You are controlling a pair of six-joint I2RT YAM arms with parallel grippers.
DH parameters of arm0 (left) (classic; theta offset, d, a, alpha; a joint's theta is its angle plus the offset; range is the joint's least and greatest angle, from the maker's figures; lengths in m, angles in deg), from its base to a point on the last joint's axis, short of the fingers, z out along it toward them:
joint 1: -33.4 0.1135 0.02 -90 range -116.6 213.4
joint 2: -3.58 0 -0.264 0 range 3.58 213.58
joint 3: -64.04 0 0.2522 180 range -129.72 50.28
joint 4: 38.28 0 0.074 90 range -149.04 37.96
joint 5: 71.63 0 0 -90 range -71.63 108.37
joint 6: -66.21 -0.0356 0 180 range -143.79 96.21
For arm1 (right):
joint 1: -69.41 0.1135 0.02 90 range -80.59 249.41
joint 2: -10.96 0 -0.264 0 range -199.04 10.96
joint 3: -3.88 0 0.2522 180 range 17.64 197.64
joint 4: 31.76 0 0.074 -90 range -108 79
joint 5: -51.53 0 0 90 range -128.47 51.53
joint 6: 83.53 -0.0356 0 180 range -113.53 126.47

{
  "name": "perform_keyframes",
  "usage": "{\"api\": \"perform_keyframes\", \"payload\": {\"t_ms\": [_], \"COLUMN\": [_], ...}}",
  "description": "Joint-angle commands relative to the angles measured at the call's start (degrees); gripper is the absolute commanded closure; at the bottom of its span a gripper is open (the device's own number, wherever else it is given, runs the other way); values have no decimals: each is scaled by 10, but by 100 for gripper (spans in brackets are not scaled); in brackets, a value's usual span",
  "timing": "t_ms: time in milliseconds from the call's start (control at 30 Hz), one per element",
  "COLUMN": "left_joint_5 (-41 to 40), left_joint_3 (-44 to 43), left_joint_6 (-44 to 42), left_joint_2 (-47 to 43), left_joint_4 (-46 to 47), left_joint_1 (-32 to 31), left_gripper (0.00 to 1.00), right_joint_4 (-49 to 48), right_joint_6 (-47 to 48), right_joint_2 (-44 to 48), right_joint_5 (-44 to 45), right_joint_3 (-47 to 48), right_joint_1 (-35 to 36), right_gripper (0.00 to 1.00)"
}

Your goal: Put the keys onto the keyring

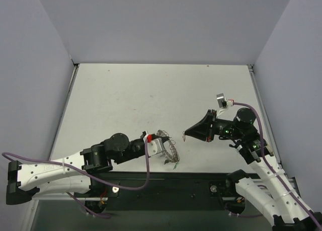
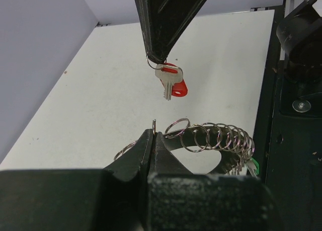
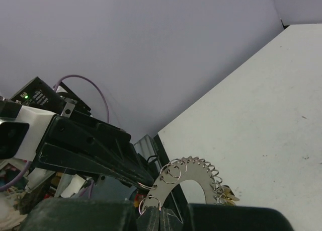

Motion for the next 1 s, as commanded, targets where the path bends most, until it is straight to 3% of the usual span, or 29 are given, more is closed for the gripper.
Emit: {"api": "perform_keyframes", "payload": {"t_ms": [0, 700, 967], "left_joint_5": [32, 62, 61], "left_joint_3": [-9, -23, -28], "left_joint_6": [16, 35, 43], "left_joint_2": [-15, 13, 18], "left_joint_4": [92, 105, 102], "left_joint_1": [4, 15, 21], "left_gripper": [100, 100, 100], "right_joint_4": [-74, -138, -117], "right_joint_6": [-2, -15, 7], "right_joint_2": [11, -11, -20], "right_joint_5": [-18, 26, 38], "right_joint_3": [15, -6, -3], "right_joint_1": [24, 82, 103], "right_gripper": [100, 100, 100]}}
